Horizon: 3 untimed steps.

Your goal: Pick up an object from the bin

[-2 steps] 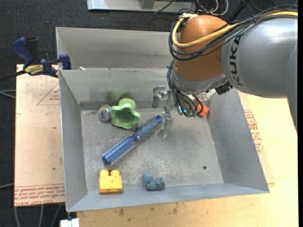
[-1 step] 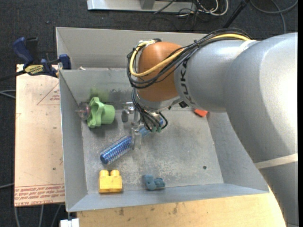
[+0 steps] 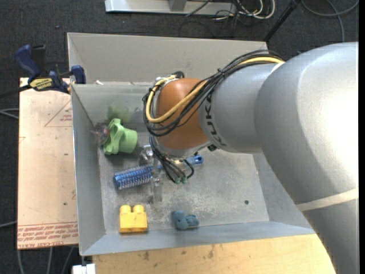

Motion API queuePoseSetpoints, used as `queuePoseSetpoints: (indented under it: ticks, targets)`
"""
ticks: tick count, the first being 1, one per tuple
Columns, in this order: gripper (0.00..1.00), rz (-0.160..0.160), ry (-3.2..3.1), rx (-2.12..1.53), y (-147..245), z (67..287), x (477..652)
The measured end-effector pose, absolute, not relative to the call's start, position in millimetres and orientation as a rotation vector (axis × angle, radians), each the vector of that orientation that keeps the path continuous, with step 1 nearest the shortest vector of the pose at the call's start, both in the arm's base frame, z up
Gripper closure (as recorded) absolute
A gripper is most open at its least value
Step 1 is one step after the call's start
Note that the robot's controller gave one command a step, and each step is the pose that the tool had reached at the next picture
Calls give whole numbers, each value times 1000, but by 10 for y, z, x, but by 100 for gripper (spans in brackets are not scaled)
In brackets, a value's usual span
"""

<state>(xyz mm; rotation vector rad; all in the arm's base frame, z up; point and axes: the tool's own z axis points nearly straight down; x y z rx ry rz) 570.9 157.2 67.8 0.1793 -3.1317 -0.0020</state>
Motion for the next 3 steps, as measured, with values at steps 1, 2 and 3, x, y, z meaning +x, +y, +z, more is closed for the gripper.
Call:
queuePoseSetpoints:
  ticks: [1,2,3]
  targets:
    - [100,-2,-3136,171,1556,690,5730]
    - [100,1,-3055,767,864,2415,5713]
    - [0,-2,-3050,768,880,2386,5704]
